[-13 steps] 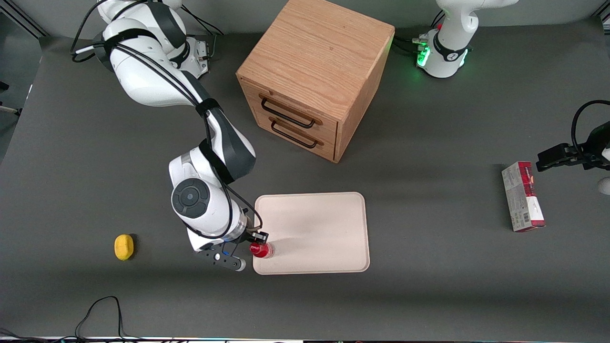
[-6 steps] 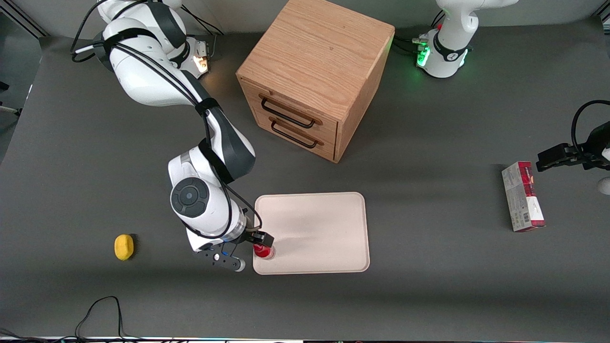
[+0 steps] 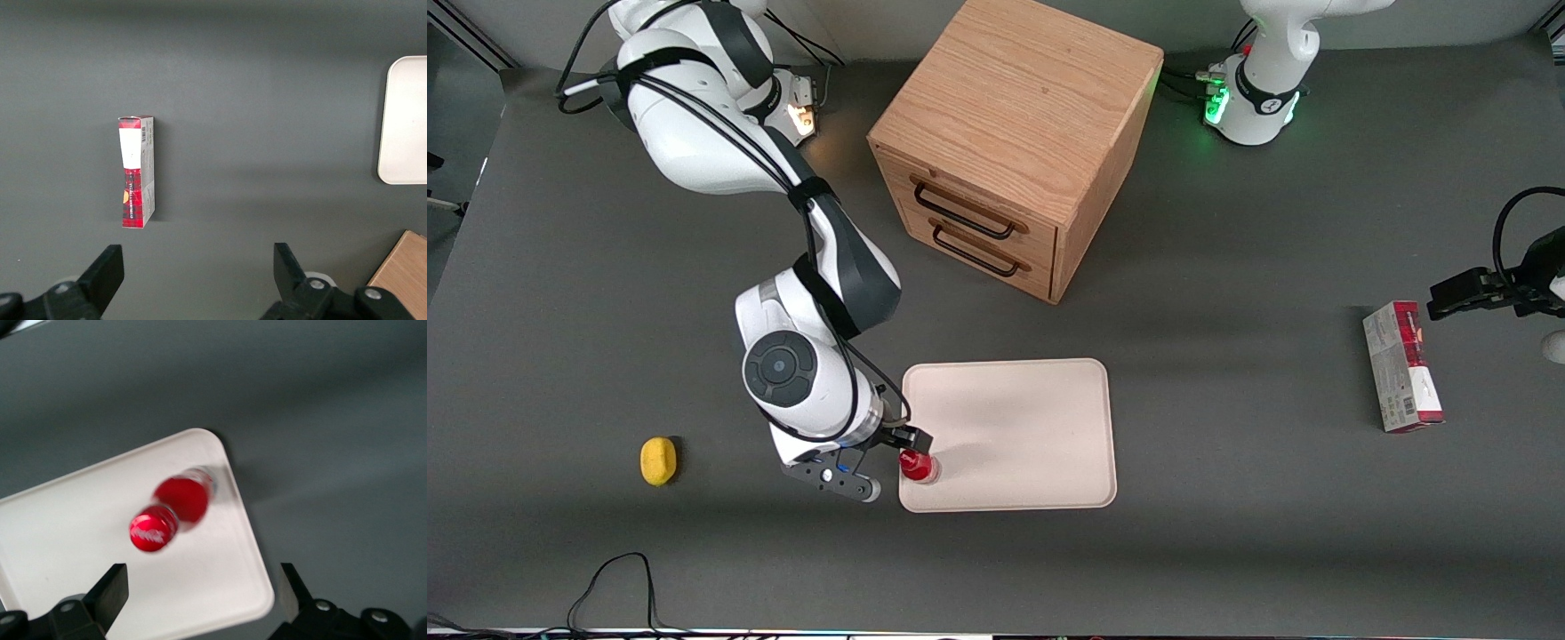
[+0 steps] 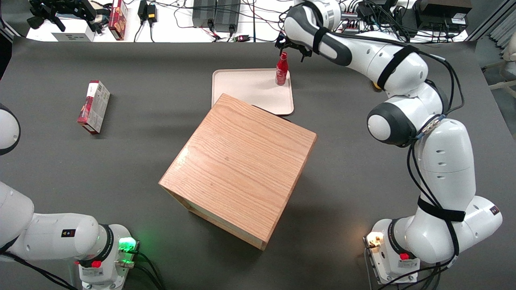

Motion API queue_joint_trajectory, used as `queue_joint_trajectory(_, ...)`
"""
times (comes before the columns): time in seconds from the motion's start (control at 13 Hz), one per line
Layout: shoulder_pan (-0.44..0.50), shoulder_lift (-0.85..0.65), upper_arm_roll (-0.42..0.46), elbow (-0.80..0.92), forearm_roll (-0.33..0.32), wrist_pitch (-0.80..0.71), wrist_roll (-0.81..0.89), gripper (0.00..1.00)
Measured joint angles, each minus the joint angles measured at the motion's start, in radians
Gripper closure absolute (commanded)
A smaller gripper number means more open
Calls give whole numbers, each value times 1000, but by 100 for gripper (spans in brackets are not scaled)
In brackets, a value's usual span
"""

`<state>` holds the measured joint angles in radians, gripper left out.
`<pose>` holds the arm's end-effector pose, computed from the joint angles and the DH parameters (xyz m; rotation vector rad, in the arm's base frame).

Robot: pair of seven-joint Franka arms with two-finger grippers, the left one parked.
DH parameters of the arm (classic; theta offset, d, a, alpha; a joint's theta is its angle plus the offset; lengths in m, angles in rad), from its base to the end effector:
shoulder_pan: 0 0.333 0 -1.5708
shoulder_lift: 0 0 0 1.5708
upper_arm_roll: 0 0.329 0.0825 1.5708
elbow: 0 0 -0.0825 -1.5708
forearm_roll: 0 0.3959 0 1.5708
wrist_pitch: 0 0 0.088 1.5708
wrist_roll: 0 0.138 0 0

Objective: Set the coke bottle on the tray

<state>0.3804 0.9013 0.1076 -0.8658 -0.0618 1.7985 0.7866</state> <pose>0.7300 0.3414 0.3429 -3.0604 0.5061 -0.0225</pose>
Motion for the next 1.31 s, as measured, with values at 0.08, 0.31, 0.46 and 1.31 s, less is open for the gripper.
queue_joint_trajectory(0.08, -3, -25, -1, 1, 0, -56, -21, 0)
queue_joint_trajectory(0.31, -51, -148, -9, -88, 0, -203, -169, 0)
queue_joint_trajectory(0.46, -127, -298, -11, -264, 21, -211, -334, 0)
queue_joint_trajectory(1.31, -245, -965, -134, -903, 71, -238, -807, 0)
